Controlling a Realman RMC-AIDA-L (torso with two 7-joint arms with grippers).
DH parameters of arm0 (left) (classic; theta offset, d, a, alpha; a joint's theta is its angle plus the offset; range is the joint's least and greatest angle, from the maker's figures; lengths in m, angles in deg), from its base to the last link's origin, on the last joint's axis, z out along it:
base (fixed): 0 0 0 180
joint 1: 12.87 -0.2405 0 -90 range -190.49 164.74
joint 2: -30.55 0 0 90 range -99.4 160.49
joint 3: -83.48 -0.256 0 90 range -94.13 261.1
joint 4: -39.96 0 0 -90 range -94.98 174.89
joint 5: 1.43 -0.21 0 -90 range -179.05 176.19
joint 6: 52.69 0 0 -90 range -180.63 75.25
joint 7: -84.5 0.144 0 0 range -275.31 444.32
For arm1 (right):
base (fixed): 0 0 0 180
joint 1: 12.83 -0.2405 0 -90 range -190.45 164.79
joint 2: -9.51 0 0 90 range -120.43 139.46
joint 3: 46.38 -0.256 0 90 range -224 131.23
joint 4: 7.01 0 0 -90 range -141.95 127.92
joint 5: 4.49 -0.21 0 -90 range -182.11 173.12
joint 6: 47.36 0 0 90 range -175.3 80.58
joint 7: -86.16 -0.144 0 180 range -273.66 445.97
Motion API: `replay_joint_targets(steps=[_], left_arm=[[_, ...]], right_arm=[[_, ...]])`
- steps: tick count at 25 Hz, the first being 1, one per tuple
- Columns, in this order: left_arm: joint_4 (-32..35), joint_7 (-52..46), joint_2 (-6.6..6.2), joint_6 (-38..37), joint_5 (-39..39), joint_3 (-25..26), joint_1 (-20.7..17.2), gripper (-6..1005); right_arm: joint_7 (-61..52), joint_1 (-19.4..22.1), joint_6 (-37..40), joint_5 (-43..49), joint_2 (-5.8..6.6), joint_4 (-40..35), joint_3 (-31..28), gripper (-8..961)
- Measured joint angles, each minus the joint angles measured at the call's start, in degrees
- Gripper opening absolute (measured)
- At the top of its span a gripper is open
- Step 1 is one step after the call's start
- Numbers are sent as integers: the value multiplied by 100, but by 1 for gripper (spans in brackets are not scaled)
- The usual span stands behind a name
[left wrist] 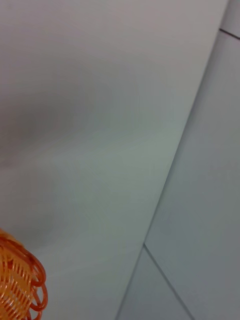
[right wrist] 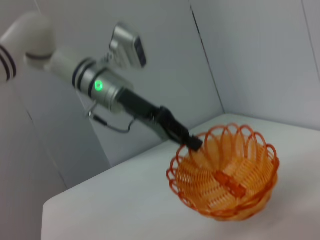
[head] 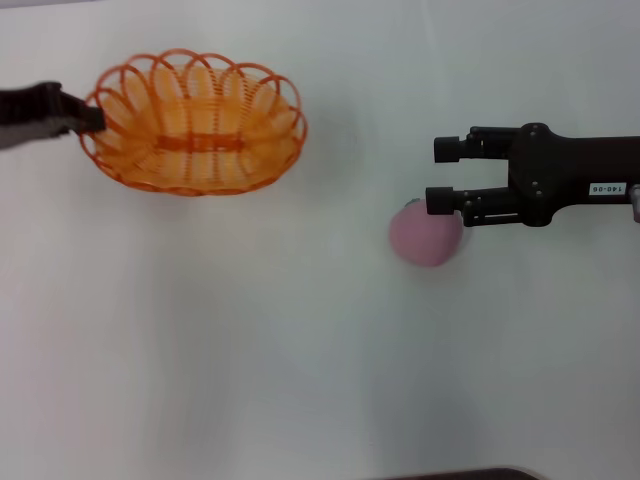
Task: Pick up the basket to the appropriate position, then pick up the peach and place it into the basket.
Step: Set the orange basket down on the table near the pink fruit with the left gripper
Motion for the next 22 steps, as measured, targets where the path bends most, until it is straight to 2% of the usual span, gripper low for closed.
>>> replay_joint_targets(steps=[3, 6, 15, 22], left_arm=[[-453, -2, -11, 286, 562, -55, -313, 56], [-517, -2, -2, 343, 632, -66, -418, 57], [-900, -1, -1, 571, 665, -350, -541, 61], [-1023, 22, -9, 702, 701, -376, -544, 64]], right_arm=[[6, 25, 1, -56, 6, 0, -19, 782], [7, 36, 13, -64, 16, 0, -45, 781], [20, 49, 10, -64, 20, 0, -51, 779], [22, 45, 6, -64, 10, 0, -51, 778]])
